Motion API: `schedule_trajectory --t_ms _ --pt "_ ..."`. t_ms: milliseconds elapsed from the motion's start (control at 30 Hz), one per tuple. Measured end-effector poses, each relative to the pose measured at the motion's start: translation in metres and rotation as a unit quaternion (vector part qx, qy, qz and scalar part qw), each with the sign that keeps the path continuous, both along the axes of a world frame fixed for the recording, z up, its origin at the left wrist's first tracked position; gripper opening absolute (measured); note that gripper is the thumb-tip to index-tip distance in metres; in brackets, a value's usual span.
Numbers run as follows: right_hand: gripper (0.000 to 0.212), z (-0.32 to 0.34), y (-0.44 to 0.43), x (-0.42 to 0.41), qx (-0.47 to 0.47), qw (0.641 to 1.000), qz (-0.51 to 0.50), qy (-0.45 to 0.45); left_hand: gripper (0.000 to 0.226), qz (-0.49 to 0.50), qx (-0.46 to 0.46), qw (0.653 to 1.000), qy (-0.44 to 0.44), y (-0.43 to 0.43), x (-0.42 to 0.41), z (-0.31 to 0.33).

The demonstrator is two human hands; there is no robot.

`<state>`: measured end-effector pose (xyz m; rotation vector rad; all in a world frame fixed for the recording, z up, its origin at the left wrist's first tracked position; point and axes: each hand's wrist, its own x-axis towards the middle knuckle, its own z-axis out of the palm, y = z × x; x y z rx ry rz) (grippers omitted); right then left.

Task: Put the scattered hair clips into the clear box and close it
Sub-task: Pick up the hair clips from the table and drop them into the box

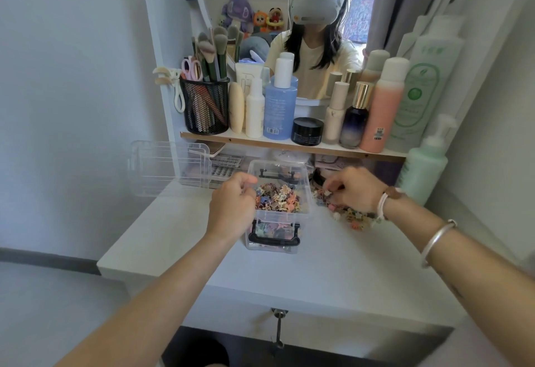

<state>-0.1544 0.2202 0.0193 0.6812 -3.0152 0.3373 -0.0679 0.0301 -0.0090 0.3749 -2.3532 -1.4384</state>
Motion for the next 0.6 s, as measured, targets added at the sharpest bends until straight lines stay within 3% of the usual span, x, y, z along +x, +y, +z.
schedule_trajectory --t_ms 133,400,467,600 --pt "0.034 -0.027 0.003 -0.003 0.11 0.993 0.009 -0.032 0.025 -0.002 -0.002 1.0 0.001 0.0 0.0 0.0" --pt "0.022 -0.03 0.001 -0.004 0.084 0.996 0.026 -0.013 0.025 -0.004 -0.004 1.0 0.001 0.0 0.001 0.0" --pt "0.021 -0.015 0.001 -0.003 0.018 0.999 0.024 0.022 0.025 -0.005 -0.004 1.0 0.002 0.0 0.001 0.001" --pt "0.015 0.025 -0.018 0.008 -0.269 0.962 0.045 0.008 0.024 -0.009 0.001 1.0 0.0 0.0 0.0 0.001"
